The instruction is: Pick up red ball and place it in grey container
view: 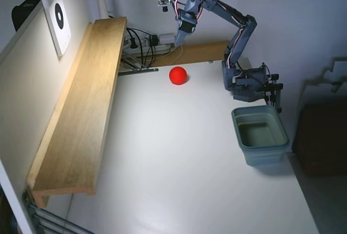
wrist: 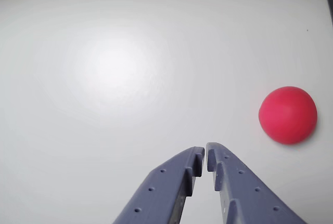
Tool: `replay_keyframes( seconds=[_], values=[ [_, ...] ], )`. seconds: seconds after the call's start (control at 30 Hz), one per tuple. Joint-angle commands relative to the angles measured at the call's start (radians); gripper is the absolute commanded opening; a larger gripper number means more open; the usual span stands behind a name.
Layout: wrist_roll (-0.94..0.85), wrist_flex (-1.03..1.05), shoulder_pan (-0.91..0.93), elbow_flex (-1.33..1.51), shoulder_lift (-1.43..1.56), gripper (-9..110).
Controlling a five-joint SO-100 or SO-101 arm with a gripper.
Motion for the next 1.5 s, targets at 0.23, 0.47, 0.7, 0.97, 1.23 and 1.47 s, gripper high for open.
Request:
replay_keyframes(
  seconds=[0.23, 0.47, 0.7, 0.97, 1.23, 1.47],
  values=[
    [0.002, 0.006, 0.010, 0.014, 0.029, -3],
    [0.002, 0.006, 0.010, 0.014, 0.029, -3],
    [0.002, 0.006, 0.010, 0.014, 0.029, -3],
    [0.002, 0.006, 0.010, 0.014, 0.029, -3],
    [0.002, 0.006, 0.010, 0.014, 0.029, -3],
    [0.002, 0.006, 0.010, 0.014, 0.029, -3]
  ],
)
